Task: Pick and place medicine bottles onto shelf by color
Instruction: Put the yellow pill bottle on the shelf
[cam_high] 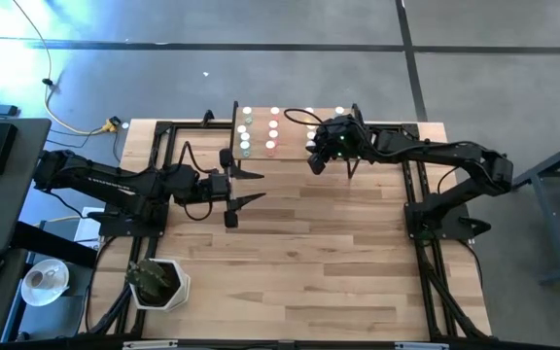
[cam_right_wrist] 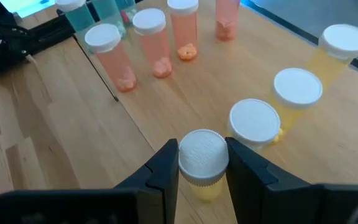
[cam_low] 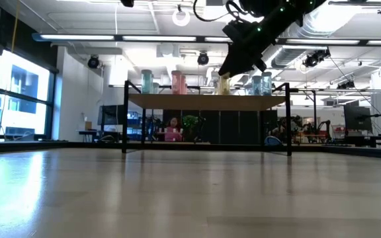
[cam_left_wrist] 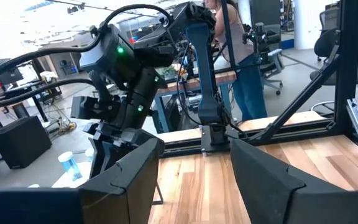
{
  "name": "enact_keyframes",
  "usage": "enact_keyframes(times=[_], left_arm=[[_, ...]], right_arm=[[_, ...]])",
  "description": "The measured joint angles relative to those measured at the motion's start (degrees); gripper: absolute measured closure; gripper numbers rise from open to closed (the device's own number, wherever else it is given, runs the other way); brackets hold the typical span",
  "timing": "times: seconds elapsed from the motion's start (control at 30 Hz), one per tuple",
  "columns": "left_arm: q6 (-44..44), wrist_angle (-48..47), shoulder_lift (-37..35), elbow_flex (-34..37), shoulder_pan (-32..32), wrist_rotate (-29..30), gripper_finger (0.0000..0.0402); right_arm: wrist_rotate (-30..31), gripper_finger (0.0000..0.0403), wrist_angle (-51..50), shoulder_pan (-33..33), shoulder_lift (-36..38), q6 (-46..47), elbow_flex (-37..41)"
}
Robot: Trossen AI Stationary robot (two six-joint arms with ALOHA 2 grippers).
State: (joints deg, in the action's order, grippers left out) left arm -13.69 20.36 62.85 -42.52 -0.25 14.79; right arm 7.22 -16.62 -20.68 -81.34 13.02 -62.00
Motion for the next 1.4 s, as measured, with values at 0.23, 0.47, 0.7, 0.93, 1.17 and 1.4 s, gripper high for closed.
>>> enact_keyframes(times=[0.23,0.47,0.7,0.93,1.17,1.4], left_arm=[[0.0,0.0,0.0,0.0,0.0,0.0,0.0212],[0.0,0.0,0.0,0.0,0.0,0.0,0.0213],[0.0,0.0,0.0,0.0,0.0,0.0,0.0213],[0.0,0.0,0.0,0.0,0.0,0.0,0.0212],[0.0,0.0,0.0,0.0,0.0,0.0,0.0213],[0.0,0.0,0.0,0.0,0.0,0.0,0.0213]], right_arm=[[0.0,0.0311,0.1,0.0,0.0,0.6,0.0],[0.0,0.0311,-0.1,0.0,0.0,1.1,0.0],[0.0,0.0311,-0.7,0.0,0.1,0.9,0.0],[0.0,0.0310,-0.7,0.0,0.1,0.9,0.0],[1.1,0.0268,-0.9,0.0,0.1,1.1,0.0],[1.2,0.0233,-0.9,0.0,0.1,0.6,0.0]])
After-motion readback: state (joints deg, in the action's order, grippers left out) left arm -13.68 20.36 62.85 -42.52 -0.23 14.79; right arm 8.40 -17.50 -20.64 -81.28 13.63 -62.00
